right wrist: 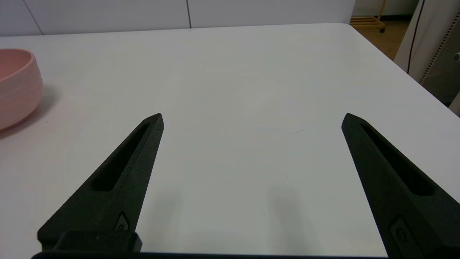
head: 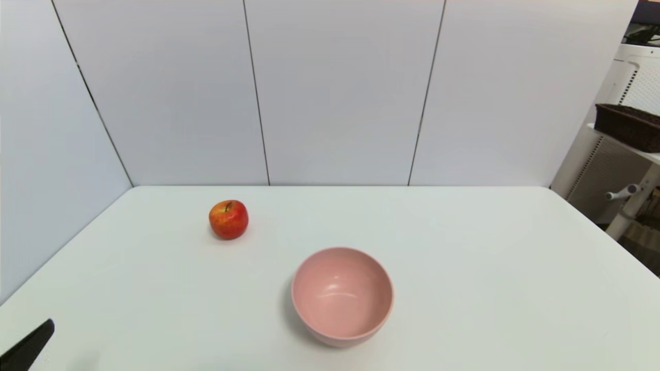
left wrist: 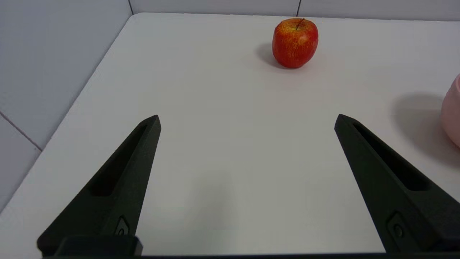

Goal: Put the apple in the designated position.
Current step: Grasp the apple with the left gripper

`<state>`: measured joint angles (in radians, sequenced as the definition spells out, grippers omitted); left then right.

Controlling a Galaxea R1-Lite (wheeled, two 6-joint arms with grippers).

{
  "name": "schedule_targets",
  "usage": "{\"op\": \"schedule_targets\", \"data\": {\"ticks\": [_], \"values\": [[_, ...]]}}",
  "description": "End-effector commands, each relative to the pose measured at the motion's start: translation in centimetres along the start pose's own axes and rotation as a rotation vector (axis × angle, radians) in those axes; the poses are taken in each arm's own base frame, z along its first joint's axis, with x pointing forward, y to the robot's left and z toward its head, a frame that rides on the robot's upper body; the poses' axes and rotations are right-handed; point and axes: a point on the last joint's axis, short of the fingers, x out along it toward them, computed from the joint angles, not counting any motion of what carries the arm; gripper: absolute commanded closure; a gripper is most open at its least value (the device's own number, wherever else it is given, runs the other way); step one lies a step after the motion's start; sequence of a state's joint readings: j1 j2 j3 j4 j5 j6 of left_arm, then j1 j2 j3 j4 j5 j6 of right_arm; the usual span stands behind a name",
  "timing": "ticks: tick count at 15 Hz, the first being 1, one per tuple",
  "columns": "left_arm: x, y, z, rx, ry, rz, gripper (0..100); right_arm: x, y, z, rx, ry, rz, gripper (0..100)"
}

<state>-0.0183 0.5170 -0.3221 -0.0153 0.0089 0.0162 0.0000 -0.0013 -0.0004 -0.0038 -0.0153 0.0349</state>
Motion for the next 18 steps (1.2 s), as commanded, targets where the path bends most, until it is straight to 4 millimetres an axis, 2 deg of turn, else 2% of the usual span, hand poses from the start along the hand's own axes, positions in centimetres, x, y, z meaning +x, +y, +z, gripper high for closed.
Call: {"op": "schedule_targets", "data": {"ticks": [1,4,6,9,12,18], "values": [[13.5,-2.4,7.9,0.088,0.253,-0.143,0,0.0,0.0,0.0,0.000,0.001,0.000,0],[21.2,-4.9,9.1,0.102,0.302,-0.197,0,0.0,0.0,0.0,0.000,0.001,0.000,0],[24.5,-5.9,9.3,0.106,0.321,-0.207,0,0.0,0.0,0.0,0.000,0.001,0.000,0],[28.5,-6.7,7.6,0.109,0.355,-0.205,0,0.0,0.0,0.0,0.000,-0.001,0.000,0],[30.7,-7.1,5.7,0.111,0.384,-0.207,0,0.0,0.0,0.0,0.000,-0.001,0.000,0],[32.6,-7.5,3.2,0.116,0.433,-0.207,0,0.0,0.0,0.0,0.000,-0.001,0.000,0]]}}
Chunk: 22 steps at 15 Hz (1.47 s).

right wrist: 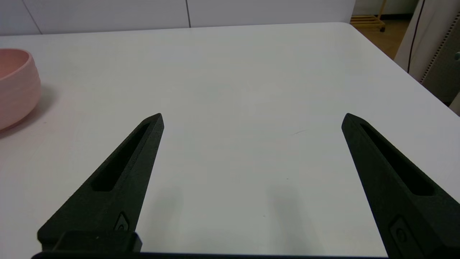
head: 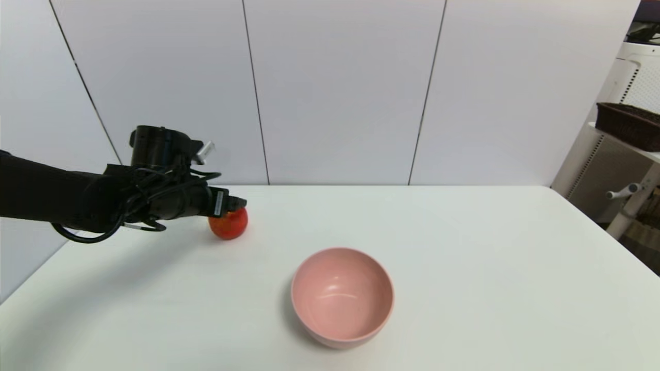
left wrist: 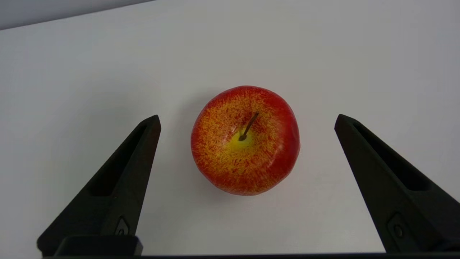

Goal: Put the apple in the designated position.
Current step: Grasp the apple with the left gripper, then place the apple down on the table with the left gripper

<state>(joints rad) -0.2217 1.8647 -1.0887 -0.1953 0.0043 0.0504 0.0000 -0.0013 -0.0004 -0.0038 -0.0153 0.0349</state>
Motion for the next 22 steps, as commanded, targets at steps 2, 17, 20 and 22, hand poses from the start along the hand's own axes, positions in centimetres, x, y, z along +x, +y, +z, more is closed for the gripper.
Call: {"op": "schedule_targets", "data": {"ticks": [2,17,20,22], "values": [[2.8,-0.1,-1.6,-0.002,0.061,-0.002,0,0.0,0.0,0.0,0.000,0.001,0.000,0],[3.5,-0.7,2.2,0.019,-0.104,-0.099,100,0.0,0.0,0.0,0.000,-0.001,0.000,0],[2.6,-4.1,5.1,0.071,-0.208,-0.341,100,0.0,0.0,0.0,0.000,0.001,0.000,0],[1.9,-7.5,6.4,0.113,-0.256,-0.419,100,0.0,0.0,0.0,0.000,0.001,0.000,0]]}}
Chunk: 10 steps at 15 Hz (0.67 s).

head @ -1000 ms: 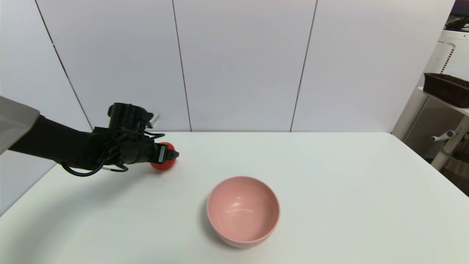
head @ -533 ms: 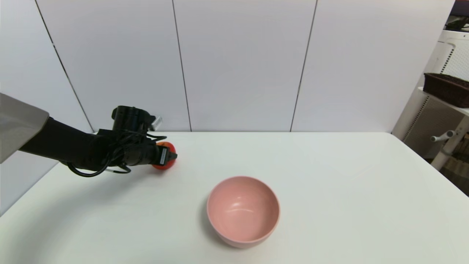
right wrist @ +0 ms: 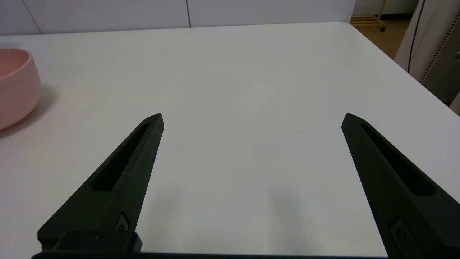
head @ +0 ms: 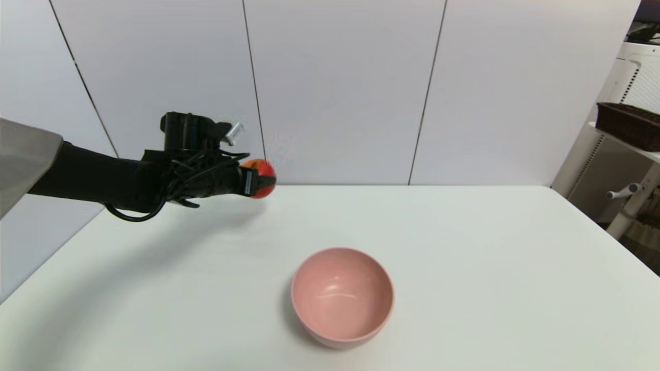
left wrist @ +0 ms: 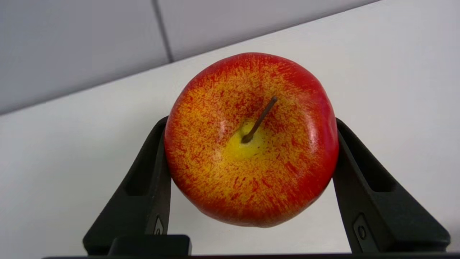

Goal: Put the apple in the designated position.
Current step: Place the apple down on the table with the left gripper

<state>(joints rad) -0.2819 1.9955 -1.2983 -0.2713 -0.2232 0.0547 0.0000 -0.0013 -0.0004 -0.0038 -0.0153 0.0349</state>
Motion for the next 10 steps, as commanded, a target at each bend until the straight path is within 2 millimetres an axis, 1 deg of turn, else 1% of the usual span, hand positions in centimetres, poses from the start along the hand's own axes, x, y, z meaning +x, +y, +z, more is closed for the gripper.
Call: {"op": "schedule_targets", "data": {"ticks": [1,4,5,9,10], "values": [[0.5,-6.8,3.7,0.084,-0.113,-0.198,100,0.0,0.0,0.0,0.000,0.001,0.000,0],[0.3,-14.0,5.3,0.091,-0.126,-0.362,100,0.0,0.0,0.0,0.000,-0.001,0.000,0],[0.5,-16.6,5.5,0.088,-0.128,-0.421,100,0.0,0.0,0.0,0.000,0.001,0.000,0],[0.9,-24.1,5.1,0.065,-0.124,-0.575,100,0.0,0.0,0.0,0.000,0.001,0.000,0],[0.8,-26.3,4.8,0.051,-0.118,-0.579,100,0.0,0.0,0.0,0.000,0.001,0.000,0]]}}
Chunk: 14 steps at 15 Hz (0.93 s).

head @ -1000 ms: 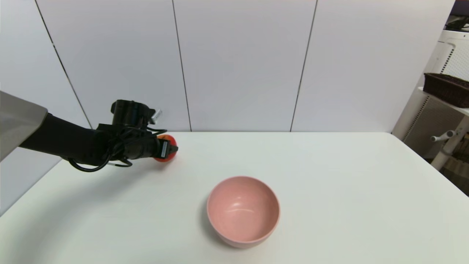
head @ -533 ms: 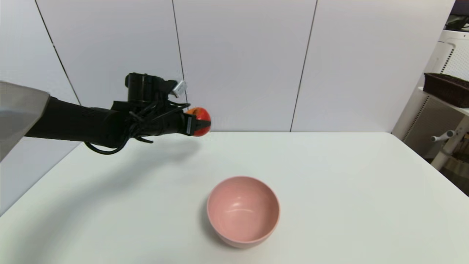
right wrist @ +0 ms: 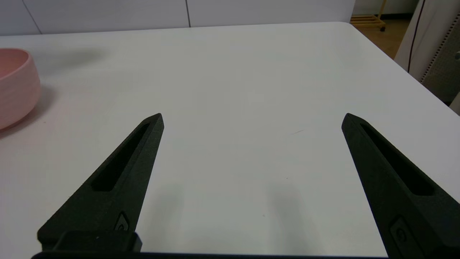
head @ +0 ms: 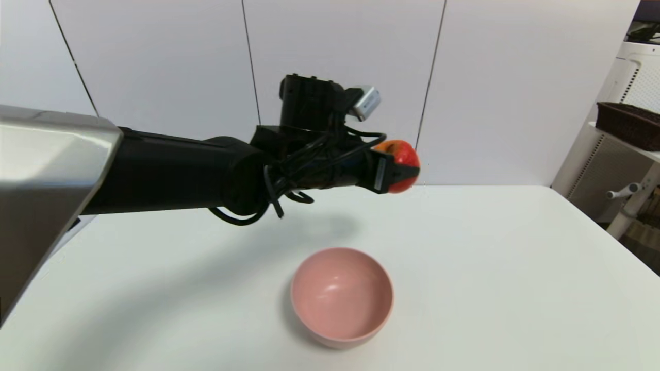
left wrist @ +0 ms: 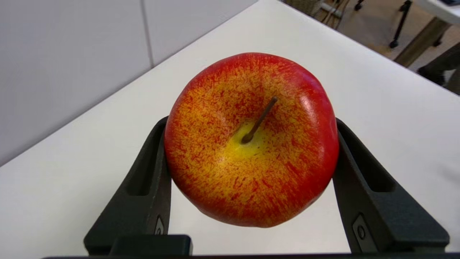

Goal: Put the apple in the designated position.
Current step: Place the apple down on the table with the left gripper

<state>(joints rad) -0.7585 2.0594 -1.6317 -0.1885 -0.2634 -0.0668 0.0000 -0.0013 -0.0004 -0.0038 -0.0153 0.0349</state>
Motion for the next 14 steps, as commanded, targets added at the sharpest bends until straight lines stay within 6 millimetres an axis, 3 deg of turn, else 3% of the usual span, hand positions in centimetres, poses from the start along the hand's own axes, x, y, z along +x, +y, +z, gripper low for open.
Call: {"op": "schedule_targets", "data": {"ticks": [1,4,7,14], "values": [[4.1,-6.9,-1.1,-0.036,0.017,-0.034,100,0.0,0.0,0.0,0.000,0.001,0.000,0],[5.3,-9.9,-2.1,-0.034,0.049,0.156,100,0.0,0.0,0.0,0.000,0.001,0.000,0],[6.2,-11.7,-3.8,-0.075,0.083,0.230,100,0.0,0.0,0.0,0.000,0.001,0.000,0],[5.5,-15.2,-6.0,-0.174,0.249,0.325,100,0.0,0.0,0.0,0.000,0.001,0.000,0]]}}
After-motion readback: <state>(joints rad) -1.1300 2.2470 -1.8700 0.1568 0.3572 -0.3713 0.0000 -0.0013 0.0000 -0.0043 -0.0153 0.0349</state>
